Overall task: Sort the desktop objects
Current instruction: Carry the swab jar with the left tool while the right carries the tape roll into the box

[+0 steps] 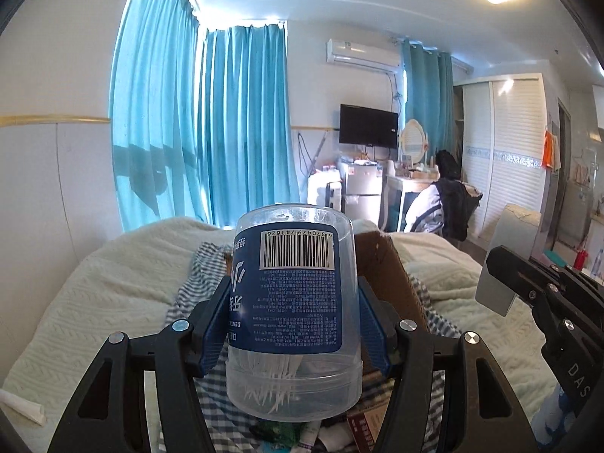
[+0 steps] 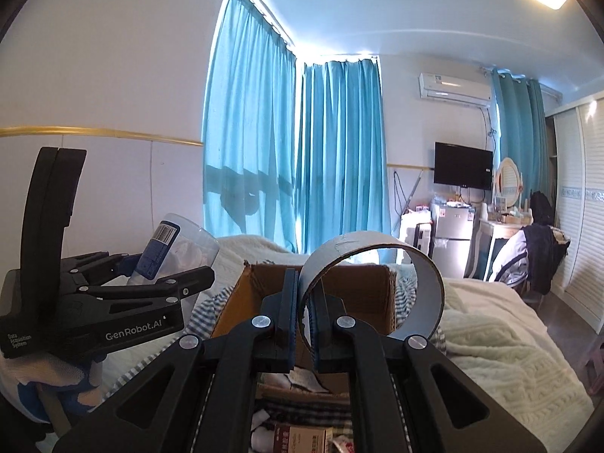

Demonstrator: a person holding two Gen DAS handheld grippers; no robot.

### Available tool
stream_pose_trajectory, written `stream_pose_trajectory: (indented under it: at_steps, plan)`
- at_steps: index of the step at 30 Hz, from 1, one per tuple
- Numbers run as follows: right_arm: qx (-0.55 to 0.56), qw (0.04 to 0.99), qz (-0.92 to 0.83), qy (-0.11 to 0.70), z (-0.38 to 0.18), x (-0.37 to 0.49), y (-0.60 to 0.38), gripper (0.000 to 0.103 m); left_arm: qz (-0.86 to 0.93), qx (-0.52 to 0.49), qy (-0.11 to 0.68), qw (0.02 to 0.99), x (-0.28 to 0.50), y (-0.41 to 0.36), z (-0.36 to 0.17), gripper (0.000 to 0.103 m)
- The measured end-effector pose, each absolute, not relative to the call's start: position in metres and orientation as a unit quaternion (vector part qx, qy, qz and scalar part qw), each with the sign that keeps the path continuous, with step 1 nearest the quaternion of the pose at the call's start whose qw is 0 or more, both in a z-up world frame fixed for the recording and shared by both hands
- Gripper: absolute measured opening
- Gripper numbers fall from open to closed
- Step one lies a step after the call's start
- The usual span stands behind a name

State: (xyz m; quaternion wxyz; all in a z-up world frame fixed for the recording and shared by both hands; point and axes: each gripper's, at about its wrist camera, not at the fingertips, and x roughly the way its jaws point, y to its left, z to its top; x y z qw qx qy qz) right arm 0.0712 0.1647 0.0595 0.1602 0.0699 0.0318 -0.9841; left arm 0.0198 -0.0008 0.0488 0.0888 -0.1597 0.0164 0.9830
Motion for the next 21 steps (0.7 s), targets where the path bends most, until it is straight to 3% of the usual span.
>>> stream_pose_trajectory:
  at_steps: [10,21]
  plan:
    - [0.040,0.164,-0.984,0.050,0.082,0.046,0.156,0.005,0.987,-0.138,0.016,0.080,-0.003,-0.001,0.068,0.063]
    - [0.060,0.170,-0.982,0.049,0.067,0.009,0.156,0.005,0.984,-0.158,0.004,0.087,-0.047,-0.001,0.055,0.063]
